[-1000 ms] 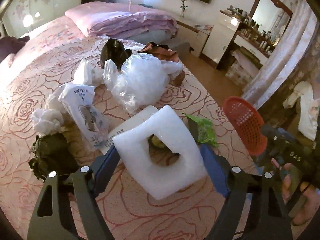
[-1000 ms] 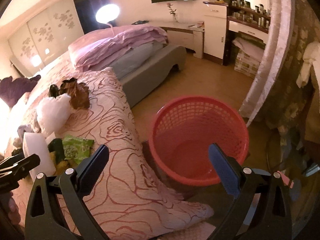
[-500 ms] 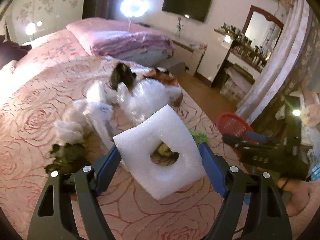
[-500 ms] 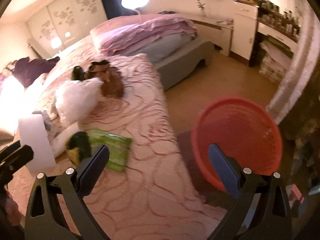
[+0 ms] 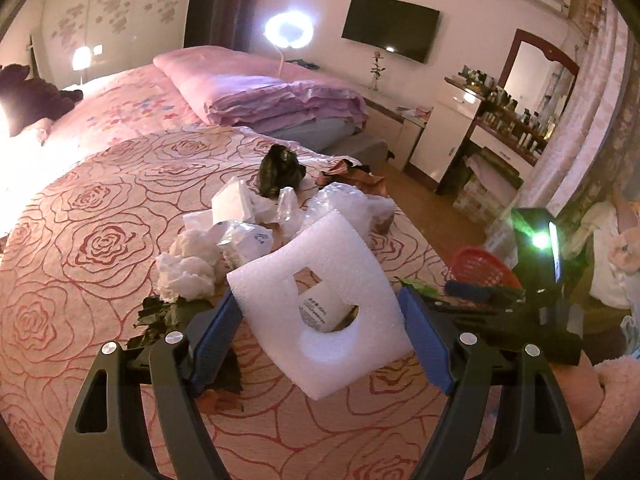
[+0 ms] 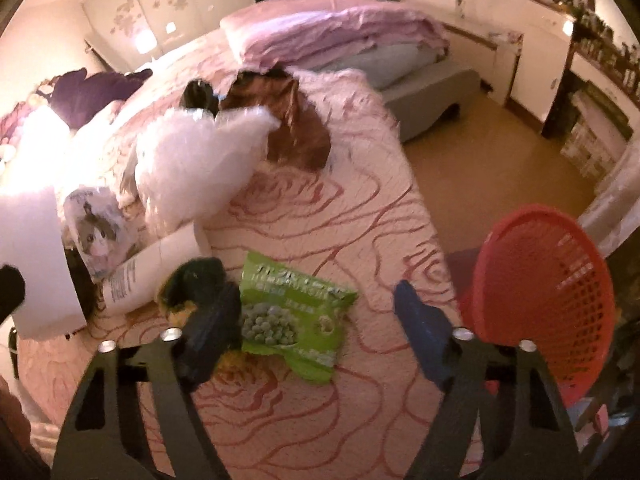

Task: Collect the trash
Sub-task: 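Grasp the green pea snack bag with the right tool and lift it, then release the snack bag into the red basket with the right tool while the left holds foam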

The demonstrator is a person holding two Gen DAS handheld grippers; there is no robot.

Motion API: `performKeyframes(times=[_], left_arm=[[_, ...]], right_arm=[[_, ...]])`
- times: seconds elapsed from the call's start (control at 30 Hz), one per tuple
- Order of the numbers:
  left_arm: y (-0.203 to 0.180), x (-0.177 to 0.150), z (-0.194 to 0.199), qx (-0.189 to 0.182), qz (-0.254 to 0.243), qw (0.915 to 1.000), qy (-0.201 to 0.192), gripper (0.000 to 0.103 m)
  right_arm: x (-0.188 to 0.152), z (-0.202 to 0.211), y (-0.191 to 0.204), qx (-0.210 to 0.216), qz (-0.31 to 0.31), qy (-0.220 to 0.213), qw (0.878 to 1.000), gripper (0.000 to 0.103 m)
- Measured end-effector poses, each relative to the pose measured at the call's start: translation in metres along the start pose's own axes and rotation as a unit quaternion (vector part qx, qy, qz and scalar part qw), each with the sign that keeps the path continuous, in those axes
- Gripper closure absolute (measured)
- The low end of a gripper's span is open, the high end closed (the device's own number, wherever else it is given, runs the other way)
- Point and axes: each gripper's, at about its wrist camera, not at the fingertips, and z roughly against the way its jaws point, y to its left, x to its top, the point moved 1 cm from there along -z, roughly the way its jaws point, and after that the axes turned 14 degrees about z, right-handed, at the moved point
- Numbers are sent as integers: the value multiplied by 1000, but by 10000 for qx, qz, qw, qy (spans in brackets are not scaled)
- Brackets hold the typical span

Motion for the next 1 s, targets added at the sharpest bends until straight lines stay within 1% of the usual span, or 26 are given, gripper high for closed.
performKeyframes(times=[0.03, 0.13, 0.47, 0.73, 1.0], left_arm=[[1, 1, -1, 11, 13, 10000, 4, 27], [2, 2, -4, 23, 39, 10000, 27, 27], [-4, 0, -7, 60, -71, 10000, 18, 27], [-17, 1, -11, 39, -254, 9997, 22, 27], [-40, 7, -17, -26, -546, 9985, 20, 27]], right_arm=[[0, 1, 2, -73, 83, -15, 9999, 43], [0, 2, 1, -121, 118, -32, 9999, 56], [-5, 8, -4, -68, 79, -143, 9998, 58], [-4, 35, -19, -277, -54, -476, 9985, 58], [-7, 53, -49, -495, -348, -678, 9959, 58]])
